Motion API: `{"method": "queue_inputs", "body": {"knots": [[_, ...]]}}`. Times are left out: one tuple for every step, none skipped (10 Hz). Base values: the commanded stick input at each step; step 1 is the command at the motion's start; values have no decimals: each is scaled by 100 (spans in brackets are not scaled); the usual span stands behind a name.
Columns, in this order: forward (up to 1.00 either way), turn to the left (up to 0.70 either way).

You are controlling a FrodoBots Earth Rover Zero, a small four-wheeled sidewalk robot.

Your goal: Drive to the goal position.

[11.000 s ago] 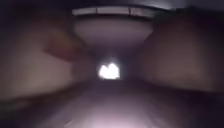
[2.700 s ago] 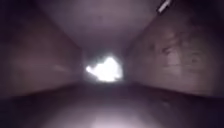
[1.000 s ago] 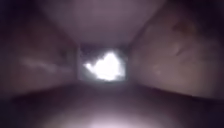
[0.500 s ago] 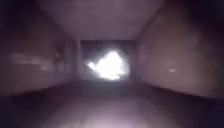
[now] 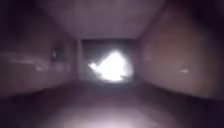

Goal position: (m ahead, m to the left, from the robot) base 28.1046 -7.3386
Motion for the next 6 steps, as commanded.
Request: {"method": "queue_inputs", "body": {"knots": [[100, 8], [100, 6], [100, 5], [100, 5], [100, 4], [100, 4]]}}
